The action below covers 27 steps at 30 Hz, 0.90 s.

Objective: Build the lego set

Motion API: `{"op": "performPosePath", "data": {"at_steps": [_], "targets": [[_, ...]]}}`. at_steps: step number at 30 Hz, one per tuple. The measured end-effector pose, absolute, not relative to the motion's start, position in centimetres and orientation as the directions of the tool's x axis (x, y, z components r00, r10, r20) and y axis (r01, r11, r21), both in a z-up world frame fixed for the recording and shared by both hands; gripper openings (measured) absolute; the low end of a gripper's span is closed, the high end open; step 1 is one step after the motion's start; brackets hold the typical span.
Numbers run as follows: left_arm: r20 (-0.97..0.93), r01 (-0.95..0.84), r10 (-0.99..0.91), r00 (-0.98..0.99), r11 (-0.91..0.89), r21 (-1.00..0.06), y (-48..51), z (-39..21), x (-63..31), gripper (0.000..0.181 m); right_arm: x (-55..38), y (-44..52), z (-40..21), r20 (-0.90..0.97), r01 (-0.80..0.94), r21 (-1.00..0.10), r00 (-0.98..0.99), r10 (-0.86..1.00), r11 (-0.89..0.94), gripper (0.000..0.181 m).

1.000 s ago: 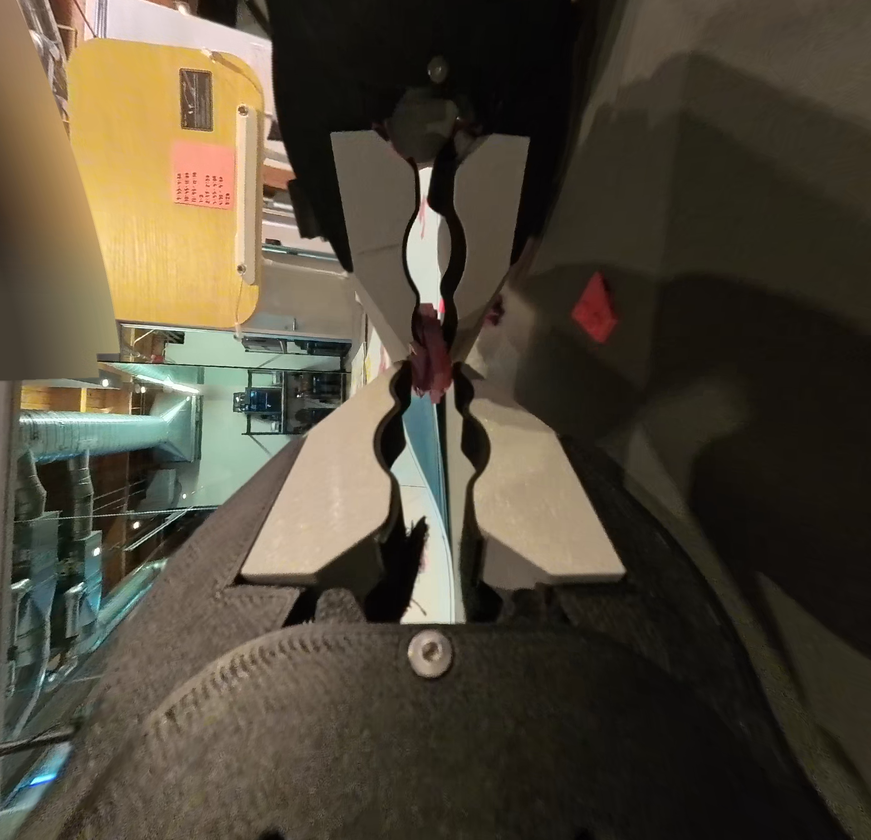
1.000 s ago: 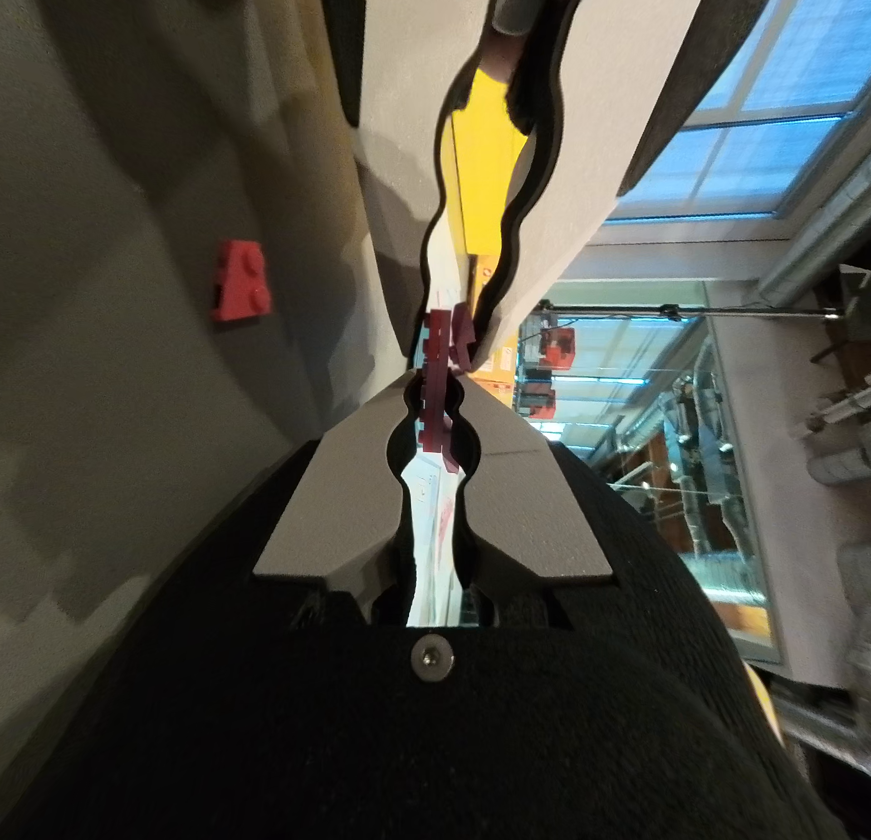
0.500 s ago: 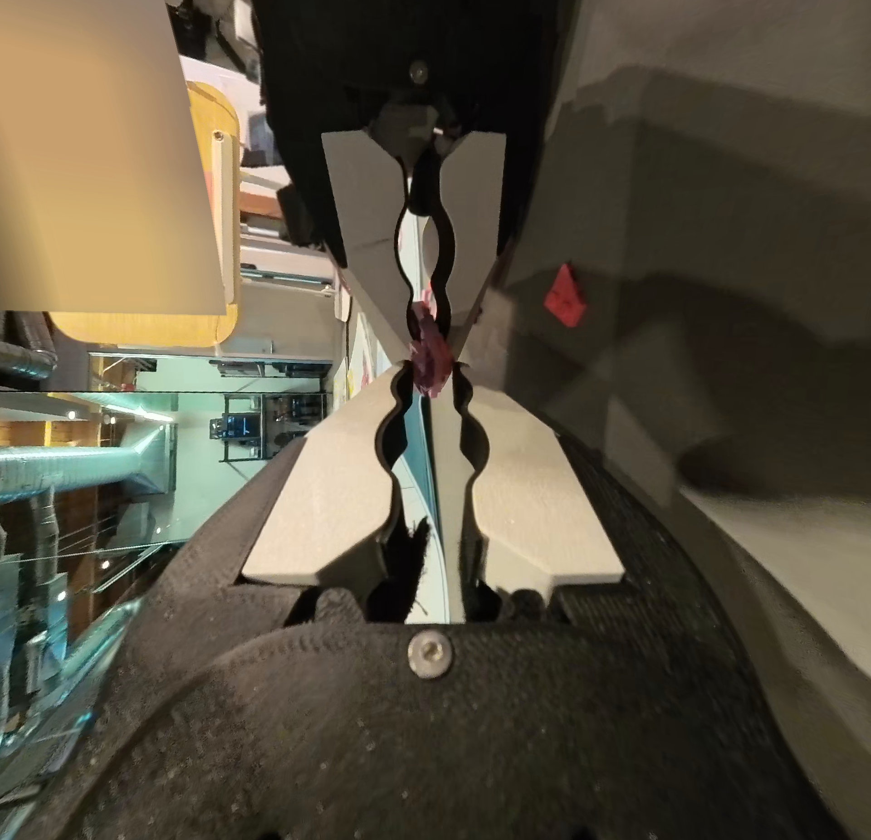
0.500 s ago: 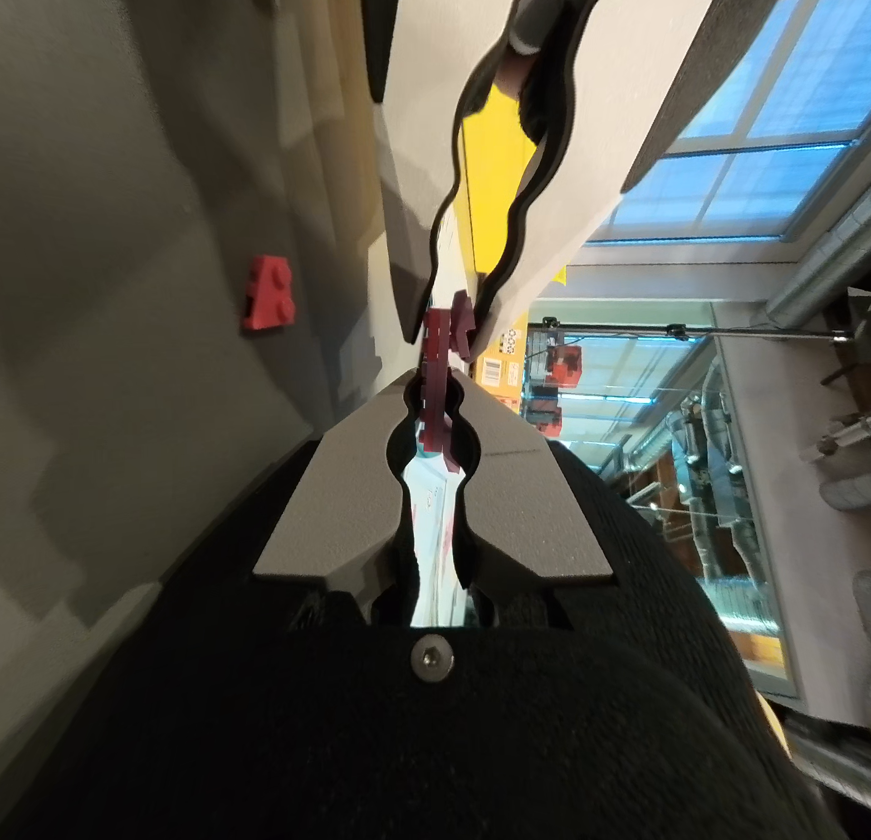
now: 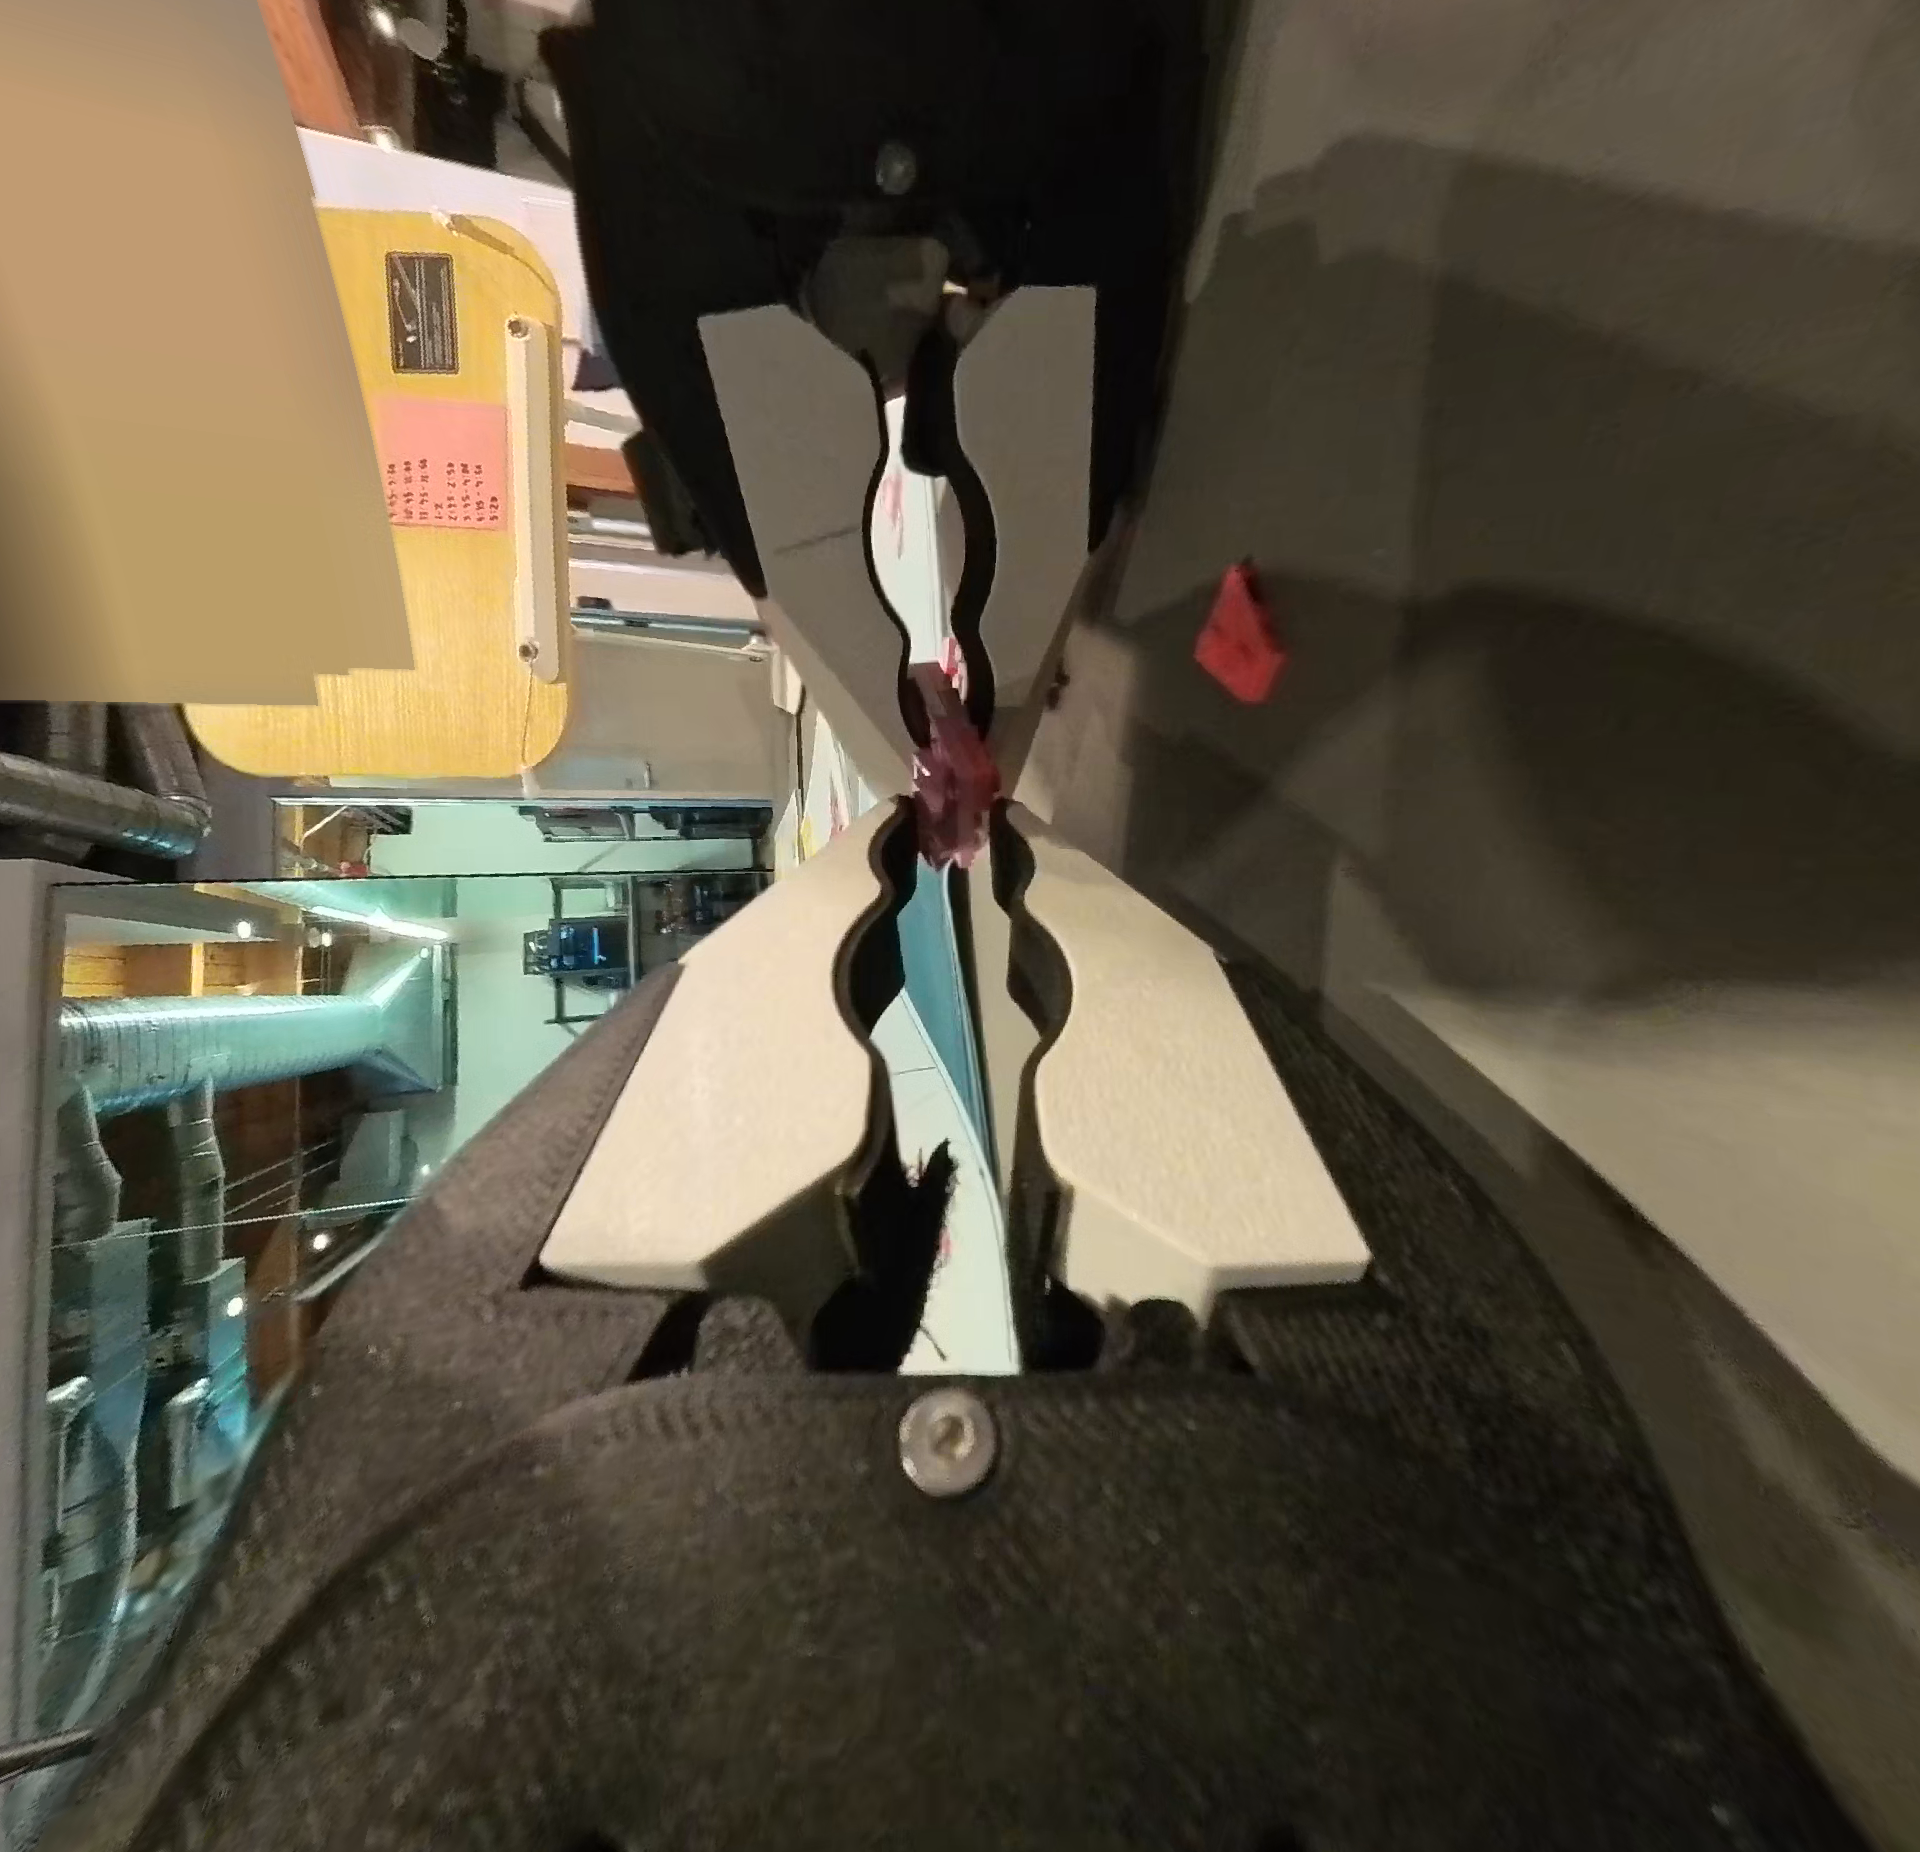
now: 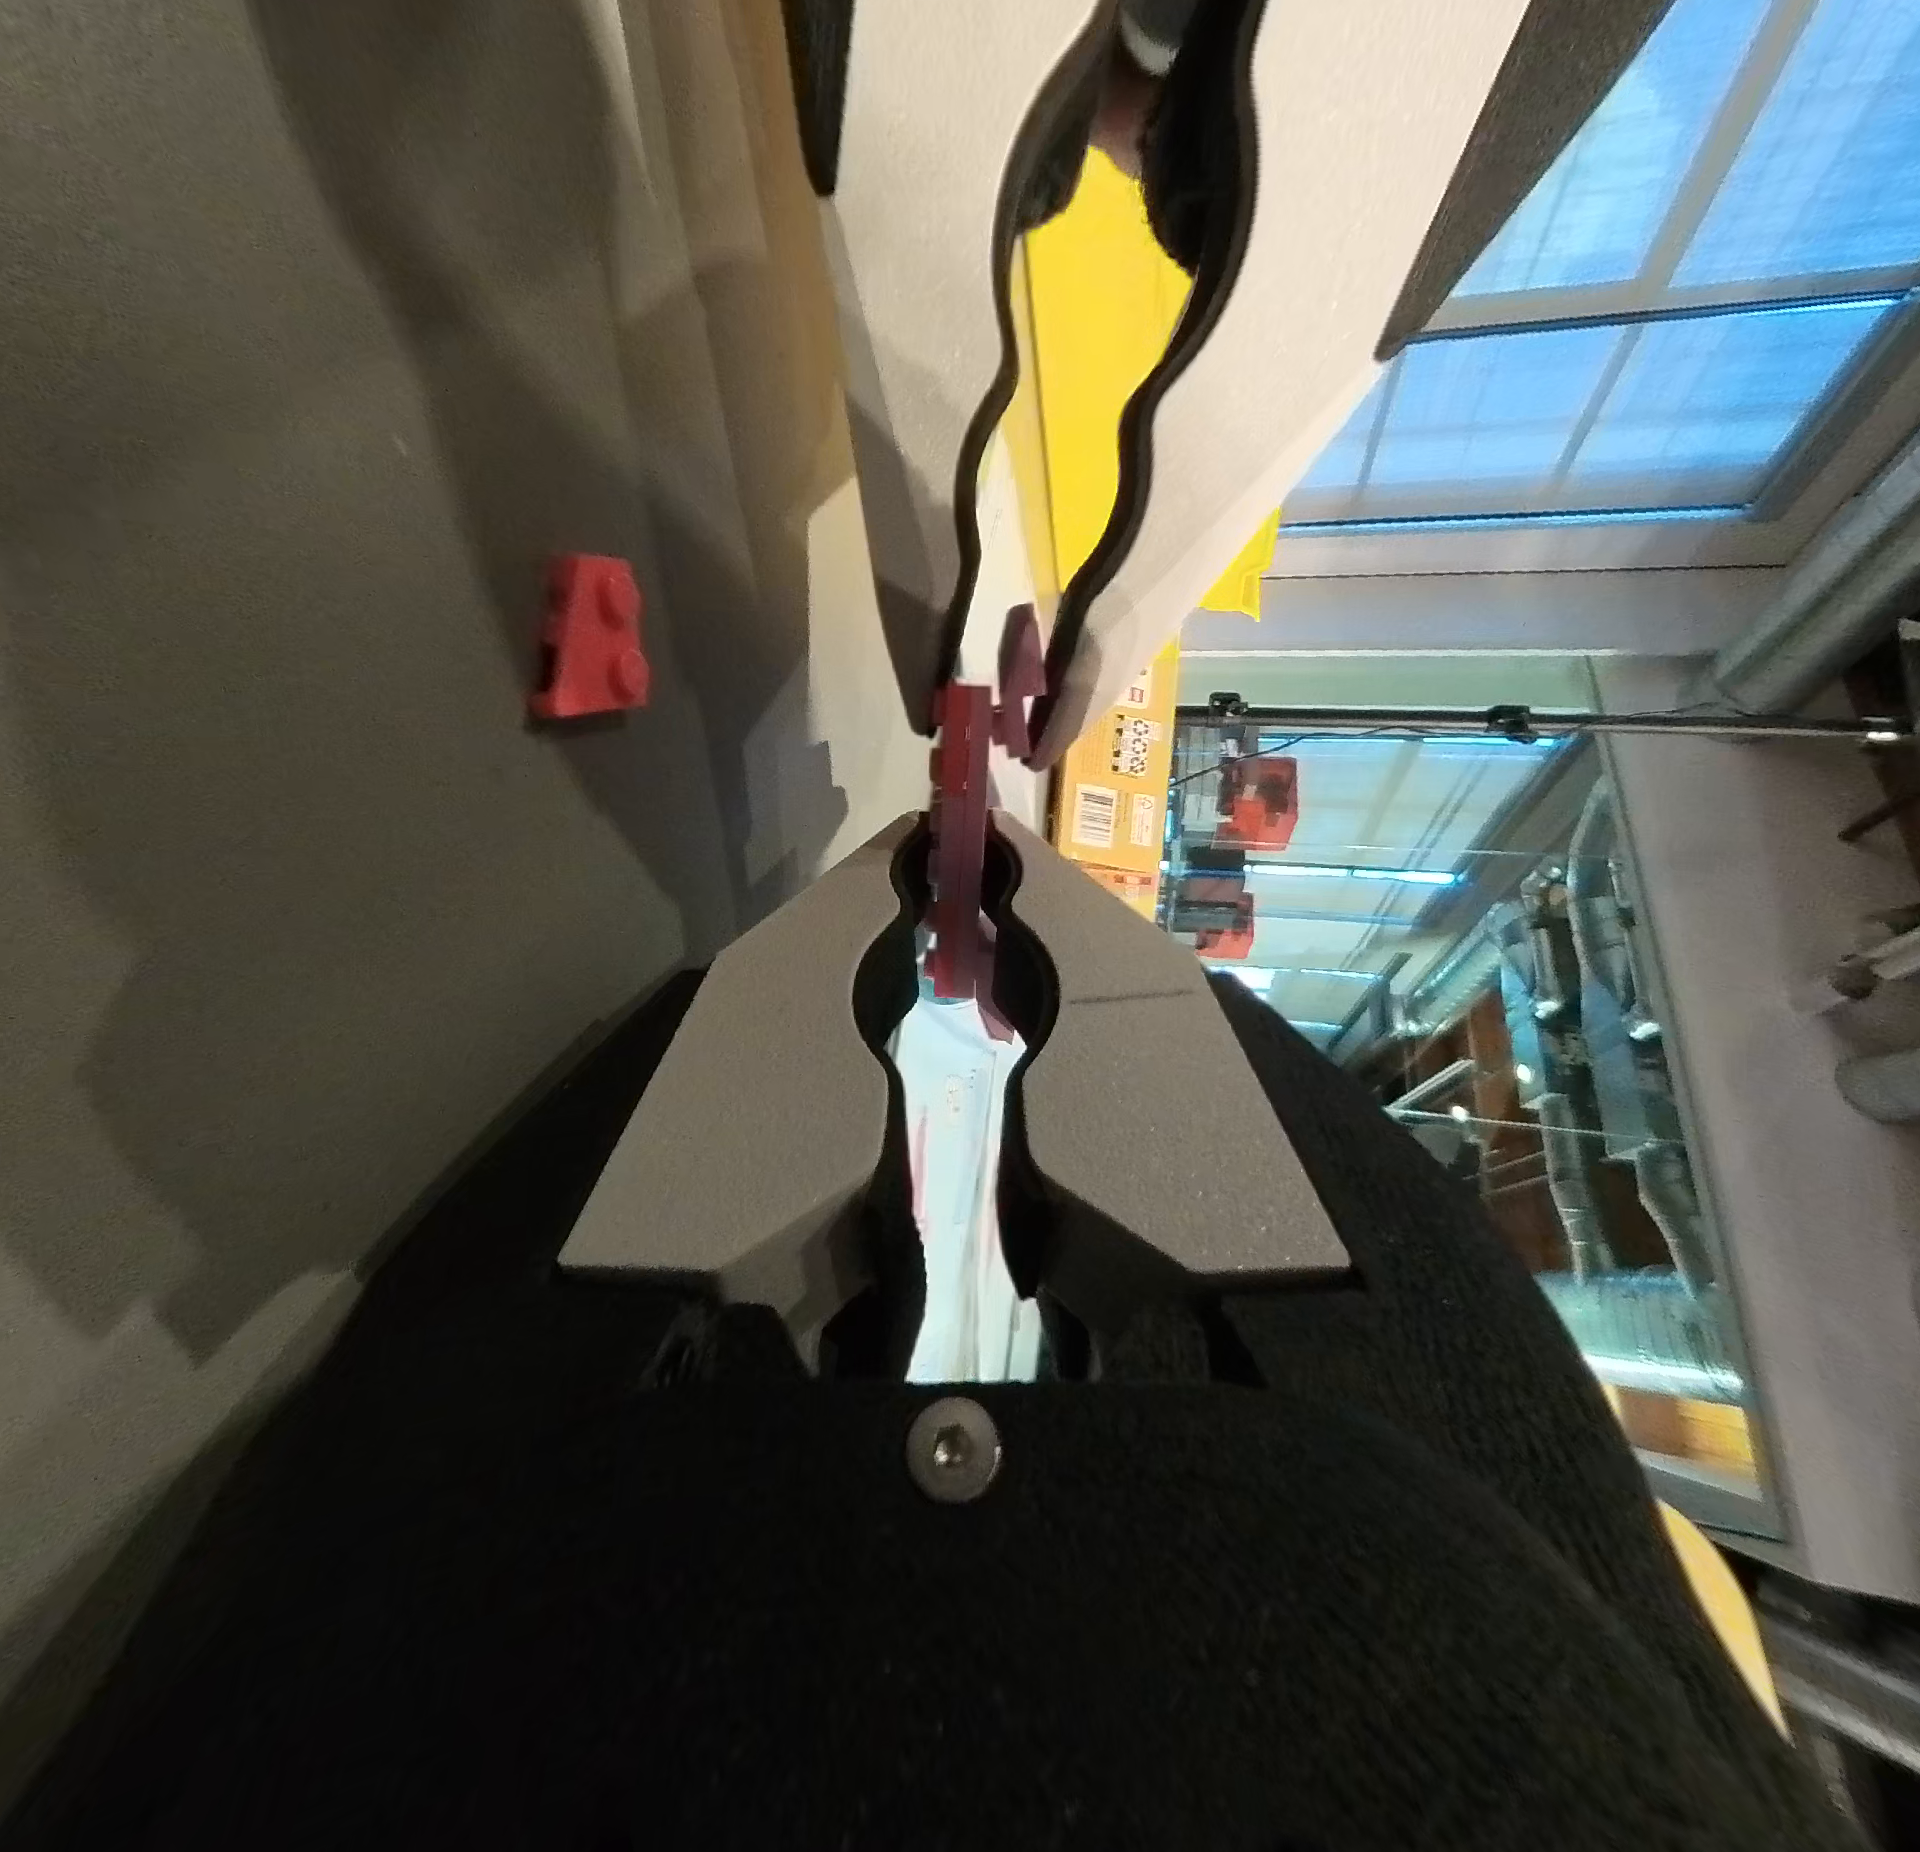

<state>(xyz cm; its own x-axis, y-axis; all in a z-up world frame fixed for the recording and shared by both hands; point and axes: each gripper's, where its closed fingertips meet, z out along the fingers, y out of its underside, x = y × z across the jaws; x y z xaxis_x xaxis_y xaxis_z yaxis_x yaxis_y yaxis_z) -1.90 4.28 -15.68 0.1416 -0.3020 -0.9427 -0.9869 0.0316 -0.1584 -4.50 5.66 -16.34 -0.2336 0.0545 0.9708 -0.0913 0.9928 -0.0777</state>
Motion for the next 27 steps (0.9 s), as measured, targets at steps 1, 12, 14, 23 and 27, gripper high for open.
{"op": "performPosePath", "data": {"at_steps": [1, 12, 14, 23, 27], "targets": [[-0.945, -0.989, -0.3, 0.127, 0.03, -0.142, 4.3, -15.7, -1.9, 0.013, -4.5, 5.7, -16.4, 0.969, -0.088, -0.081, -0.239, 0.058, 0.993, 0.006], [-0.953, -1.0, -0.301, 0.009, -0.021, -0.003, 4.6, -16.1, -1.9, 0.01, -4.6, 5.9, -17.5, 0.884, -0.009, -0.31, -0.372, 0.284, 0.951, 0.006], [-0.955, -1.0, -0.297, 0.01, -0.031, -0.001, 4.7, -16.1, -2.0, 0.01, -4.7, 6.1, -17.5, 0.861, 0.016, -0.352, -0.388, 0.33, 0.936, 0.006], [-0.945, -0.993, -0.312, 0.098, -0.091, -0.073, 5.4, -16.7, -2.4, 0.026, -4.7, 5.6, -17.9, 0.851, 0.025, -0.348, -0.411, 0.327, 0.937, 0.006], [-0.955, -0.992, -0.275, 0.11, -0.088, -0.088, 5.5, -16.4, -2.5, 0.019, -4.7, 5.6, -17.9, 0.852, 0.02, -0.346, -0.411, 0.323, 0.938, 0.006]]}}
